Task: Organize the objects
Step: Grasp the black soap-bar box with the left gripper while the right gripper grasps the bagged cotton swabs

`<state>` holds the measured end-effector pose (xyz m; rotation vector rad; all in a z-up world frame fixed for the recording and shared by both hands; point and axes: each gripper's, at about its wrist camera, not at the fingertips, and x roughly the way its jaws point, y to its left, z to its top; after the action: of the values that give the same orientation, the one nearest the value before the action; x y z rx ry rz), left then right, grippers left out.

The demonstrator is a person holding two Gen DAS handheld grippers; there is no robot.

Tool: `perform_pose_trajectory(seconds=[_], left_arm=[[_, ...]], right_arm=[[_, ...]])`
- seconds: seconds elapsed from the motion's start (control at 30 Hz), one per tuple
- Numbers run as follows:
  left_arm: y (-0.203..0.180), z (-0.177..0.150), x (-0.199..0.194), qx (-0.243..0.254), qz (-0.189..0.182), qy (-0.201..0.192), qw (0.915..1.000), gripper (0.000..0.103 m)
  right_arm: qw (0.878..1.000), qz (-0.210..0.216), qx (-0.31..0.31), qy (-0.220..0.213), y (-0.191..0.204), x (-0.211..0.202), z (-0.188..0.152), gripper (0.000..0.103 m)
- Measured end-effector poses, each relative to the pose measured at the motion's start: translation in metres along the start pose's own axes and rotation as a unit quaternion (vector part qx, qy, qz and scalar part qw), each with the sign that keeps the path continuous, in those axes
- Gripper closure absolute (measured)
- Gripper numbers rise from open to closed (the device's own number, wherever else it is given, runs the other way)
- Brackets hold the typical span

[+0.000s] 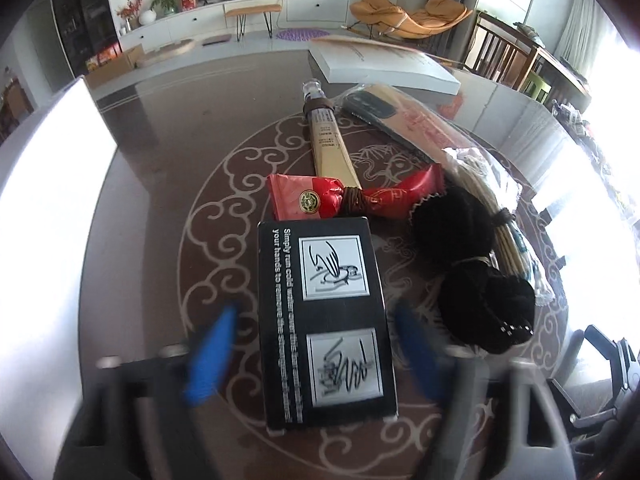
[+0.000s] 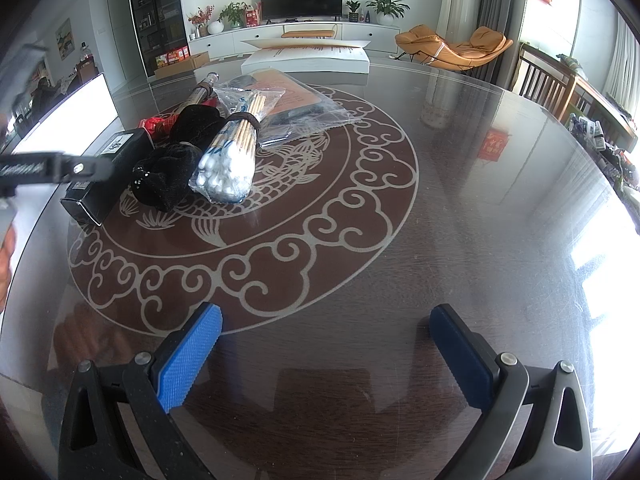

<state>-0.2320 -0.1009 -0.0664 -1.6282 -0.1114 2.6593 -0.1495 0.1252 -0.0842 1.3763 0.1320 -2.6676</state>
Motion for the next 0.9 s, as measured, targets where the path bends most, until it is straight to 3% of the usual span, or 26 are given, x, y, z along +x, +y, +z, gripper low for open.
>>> perform_pose_trajectory(seconds=[0.13, 0.4, 0.53, 0.57, 0.67, 0.7, 0.77, 0.87, 0.9], left_arm=[[-0.002, -0.016, -0.006, -0.01, 0.002, -0.02, 0.9997, 0.045], [-0.016, -0.1, -0.044, 0.016, -0.002, -0.034, 0.9993, 0.044], [-0.011, -0.119, -0.048, 0.011, -0.012, -0.032, 0.9994, 0.043], [-0.011, -0.122, -0.049, 0.018, -0.008, -0.034, 0.9992, 0.044], [-0.015, -0.13, -0.05, 0.04, 0.004, -0.038, 0.9985, 0.044], [-0.017, -0.131, -0.05, 0.048, 0.009, -0.04, 0.998, 0.044], [-0.018, -0.134, -0.051, 0.051, 0.015, -0.045, 0.9976, 0.043], [-0.015, -0.136, -0.052, 0.048, 0.015, -0.045, 0.9977, 0.044], [-0.014, -0.137, -0.052, 0.047, 0.014, -0.044, 0.9978, 0.044]], right_arm=[[1.0, 0.0, 0.0, 0.0, 0.0, 0.0, 0.0, 0.0], [1.0, 0.0, 0.0, 0.0, 0.0, 0.0, 0.0, 0.0], [1.0, 0.0, -0.001, 0.003, 0.0, 0.0, 0.001, 0.0], [1.0, 0.007, -0.009, 0.02, 0.0, 0.002, 0.004, 0.0], [0.997, 0.05, -0.009, 0.055, -0.006, 0.008, 0.021, 0.0], [0.994, 0.091, 0.025, 0.064, -0.013, 0.01, 0.033, 0.0], [0.985, 0.126, 0.079, 0.085, -0.02, 0.016, 0.056, 0.0], [0.985, 0.125, 0.101, 0.064, -0.01, 0.019, 0.103, 0.0], [0.988, 0.106, 0.093, 0.057, -0.001, 0.024, 0.119, 0.0]])
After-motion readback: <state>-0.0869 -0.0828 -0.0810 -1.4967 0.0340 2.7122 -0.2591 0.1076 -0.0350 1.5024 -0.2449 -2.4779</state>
